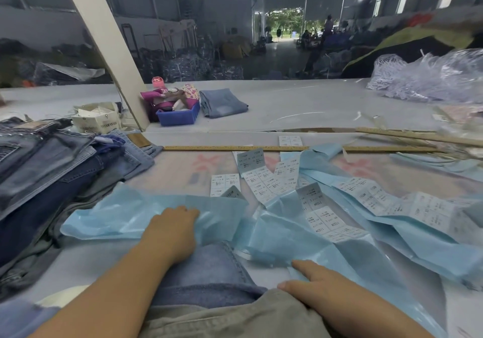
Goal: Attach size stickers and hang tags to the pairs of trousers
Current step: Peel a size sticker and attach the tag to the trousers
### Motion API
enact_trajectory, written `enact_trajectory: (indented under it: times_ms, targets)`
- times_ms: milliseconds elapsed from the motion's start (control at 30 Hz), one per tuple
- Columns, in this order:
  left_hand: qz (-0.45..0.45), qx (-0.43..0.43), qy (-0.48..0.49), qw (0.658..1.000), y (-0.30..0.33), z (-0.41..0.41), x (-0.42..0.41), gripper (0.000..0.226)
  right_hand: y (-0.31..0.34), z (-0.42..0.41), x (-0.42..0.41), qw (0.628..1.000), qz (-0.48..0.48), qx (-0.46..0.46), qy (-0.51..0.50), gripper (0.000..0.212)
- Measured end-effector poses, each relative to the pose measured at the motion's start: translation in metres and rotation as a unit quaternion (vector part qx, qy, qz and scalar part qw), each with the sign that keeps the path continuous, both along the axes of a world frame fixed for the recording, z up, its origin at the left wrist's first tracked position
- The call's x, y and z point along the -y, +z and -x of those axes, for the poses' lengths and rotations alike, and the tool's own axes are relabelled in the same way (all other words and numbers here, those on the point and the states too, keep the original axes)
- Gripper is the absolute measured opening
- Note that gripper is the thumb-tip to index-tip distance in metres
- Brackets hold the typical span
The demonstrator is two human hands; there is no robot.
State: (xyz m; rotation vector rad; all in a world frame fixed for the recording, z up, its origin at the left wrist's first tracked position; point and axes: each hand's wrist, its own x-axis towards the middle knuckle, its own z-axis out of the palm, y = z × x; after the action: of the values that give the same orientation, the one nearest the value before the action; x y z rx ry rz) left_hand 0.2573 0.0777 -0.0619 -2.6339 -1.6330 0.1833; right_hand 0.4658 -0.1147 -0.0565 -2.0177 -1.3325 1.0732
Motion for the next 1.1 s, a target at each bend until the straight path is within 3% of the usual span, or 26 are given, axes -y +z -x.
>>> enact_trajectory:
  times_ms: [100, 200, 333, 533, 667, 800, 867, 967, 1033, 1100]
  targets:
    - [-0.059, -0.008, -0.006, 0.998, -0.005, -0.005, -0.003, 0.072, 0.006, 0.004, -0.001, 1.0, 0.014, 0.015, -0.002, 0.053]
    - [-0.019, -0.022, -0.084, 0.996, -0.012, -0.021, 0.002, 0.086, 0.011, 0.004, -0.002, 0.999, 0.031, 0.013, -0.002, 0.047]
    - [0.012, -0.089, -0.036, 0.995, -0.023, -0.023, -0.005, 0.079, 0.012, 0.003, -0.001, 0.999, 0.032, 0.016, -0.024, 0.037]
    - [-0.009, -0.086, -0.015, 0.996, -0.022, -0.031, -0.006, 0.046, 0.009, 0.002, 0.0, 0.999, 0.02, 0.022, -0.036, 0.026]
    - [-0.065, -0.055, -0.03, 0.996, -0.016, -0.034, -0.003, 0.023, 0.003, 0.001, -0.002, 1.0, 0.012, 0.019, -0.02, 0.052]
    - [-0.141, -0.045, 0.059, 0.987, -0.003, -0.018, -0.014, 0.027, 0.0, 0.0, -0.003, 1.0, 0.017, 0.02, -0.013, 0.054]
    - [-0.149, -0.06, 0.102, 0.982, -0.001, -0.009, -0.017, 0.035, -0.002, -0.001, -0.004, 0.999, 0.028, 0.022, -0.015, 0.049]
    - [-0.11, -0.097, 0.09, 0.985, -0.008, -0.01, -0.012, 0.065, -0.002, 0.0, -0.006, 0.999, 0.046, 0.016, -0.013, 0.042]
    - [-0.081, -0.077, 0.017, 0.994, -0.012, -0.021, -0.009, 0.085, -0.002, 0.001, -0.008, 0.999, 0.05, 0.015, -0.014, 0.05]
    - [-0.06, -0.043, -0.098, 0.992, -0.016, -0.035, -0.006, 0.086, -0.002, 0.003, -0.01, 0.999, 0.048, 0.016, -0.008, 0.056]
